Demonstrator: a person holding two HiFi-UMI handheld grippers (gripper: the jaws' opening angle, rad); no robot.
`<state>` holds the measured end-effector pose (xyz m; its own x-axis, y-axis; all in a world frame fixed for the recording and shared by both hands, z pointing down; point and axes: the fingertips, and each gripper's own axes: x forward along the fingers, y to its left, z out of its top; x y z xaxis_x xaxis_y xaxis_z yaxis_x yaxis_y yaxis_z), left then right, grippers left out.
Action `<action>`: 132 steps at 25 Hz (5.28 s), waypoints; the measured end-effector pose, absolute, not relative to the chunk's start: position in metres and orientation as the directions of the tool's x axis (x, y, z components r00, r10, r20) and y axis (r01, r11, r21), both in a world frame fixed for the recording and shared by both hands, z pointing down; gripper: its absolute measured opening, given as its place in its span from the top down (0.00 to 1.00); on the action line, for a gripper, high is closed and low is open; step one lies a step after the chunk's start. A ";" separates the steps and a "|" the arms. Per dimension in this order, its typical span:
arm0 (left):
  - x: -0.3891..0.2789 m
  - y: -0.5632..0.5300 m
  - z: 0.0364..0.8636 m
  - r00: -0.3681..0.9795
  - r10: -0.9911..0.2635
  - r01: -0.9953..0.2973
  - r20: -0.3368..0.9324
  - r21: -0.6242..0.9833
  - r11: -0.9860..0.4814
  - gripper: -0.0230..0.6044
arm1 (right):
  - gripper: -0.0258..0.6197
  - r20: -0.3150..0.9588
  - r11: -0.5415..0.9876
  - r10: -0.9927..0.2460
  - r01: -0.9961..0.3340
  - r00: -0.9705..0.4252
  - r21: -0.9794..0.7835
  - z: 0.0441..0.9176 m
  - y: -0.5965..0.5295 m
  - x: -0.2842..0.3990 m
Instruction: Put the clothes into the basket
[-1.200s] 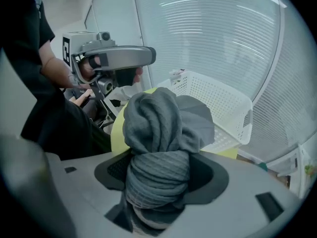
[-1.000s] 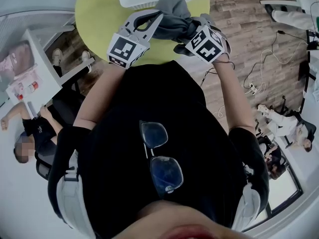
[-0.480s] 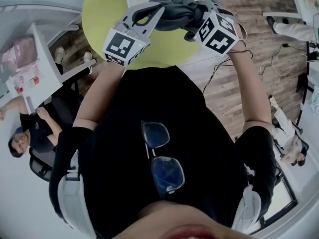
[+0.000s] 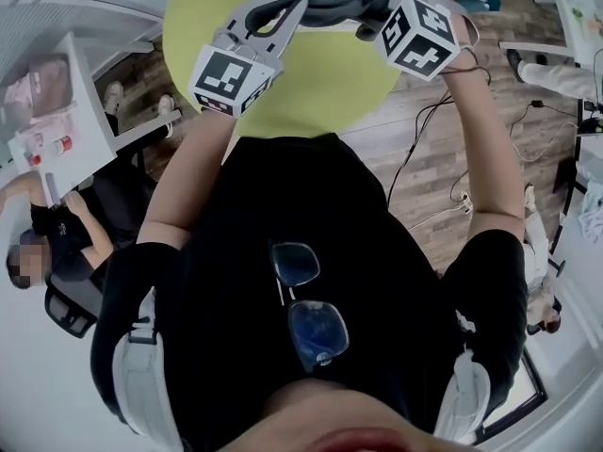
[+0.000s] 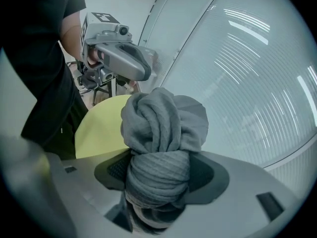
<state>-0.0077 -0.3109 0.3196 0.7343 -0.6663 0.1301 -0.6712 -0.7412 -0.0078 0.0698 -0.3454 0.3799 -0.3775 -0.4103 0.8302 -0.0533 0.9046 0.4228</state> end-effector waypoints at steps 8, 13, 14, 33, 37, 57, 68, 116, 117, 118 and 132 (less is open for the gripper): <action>-0.031 -0.342 0.344 0.673 -0.728 -0.734 0.129 -0.003 -0.679 0.95 | 0.47 0.785 0.863 -0.457 0.003 -0.418 0.504 0.397 -0.381 0.039; -0.043 -0.357 0.363 0.650 -0.745 -0.753 0.148 -0.002 -0.658 0.95 | 0.47 0.781 0.840 -0.454 0.086 -0.429 0.536 0.422 -0.397 0.021; -0.044 -0.360 0.367 0.647 -0.746 -0.755 0.155 -0.001 -0.655 0.95 | 0.47 0.785 0.841 -0.448 0.097 -0.429 0.533 0.427 -0.400 0.019; -0.040 -0.393 0.442 0.640 -0.725 -0.756 0.255 0.043 -0.653 0.95 | 0.47 0.872 0.914 -0.310 0.134 -0.378 0.383 0.547 -0.416 0.009; -0.036 -0.403 0.451 0.636 -0.724 -0.759 0.267 0.046 -0.650 0.95 | 0.47 0.885 0.924 -0.284 0.140 -0.369 0.355 0.565 -0.419 0.009; -0.028 -0.431 0.484 0.642 -0.707 -0.753 0.299 0.073 -0.653 0.95 | 0.47 0.925 0.971 -0.175 0.099 -0.338 0.220 0.656 -0.431 0.011; -0.027 -0.433 0.481 0.652 -0.706 -0.746 0.278 0.063 -0.663 0.95 | 0.45 0.937 0.983 -0.151 0.050 -0.315 0.175 0.696 -0.450 0.011; 0.010 -0.329 0.385 0.722 -0.677 -0.685 0.142 0.008 -0.729 0.95 | 0.92 0.232 0.824 -0.542 -0.566 -0.808 -0.044 0.378 -0.334 0.060; 0.012 -0.325 0.381 0.726 -0.674 -0.680 0.138 0.003 -0.733 0.95 | 0.92 0.218 0.819 -0.552 -0.572 -0.805 -0.040 0.373 -0.329 0.062; 0.013 -0.322 0.378 0.730 -0.670 -0.676 0.135 -0.001 -0.737 0.95 | 0.92 0.208 0.815 -0.560 -0.578 -0.802 -0.033 0.368 -0.325 0.065; 0.020 -0.290 0.359 0.786 -0.608 -0.614 0.112 0.019 -0.789 0.95 | 0.92 0.126 0.787 -0.608 -0.616 -0.784 -0.040 0.328 -0.289 0.069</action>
<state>0.0196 -0.2895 0.3591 0.7859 -0.6081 0.1124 -0.6135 -0.7894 0.0193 0.0689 -0.2895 0.3281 -0.7841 -0.6077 0.1258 -0.6161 0.7866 -0.0401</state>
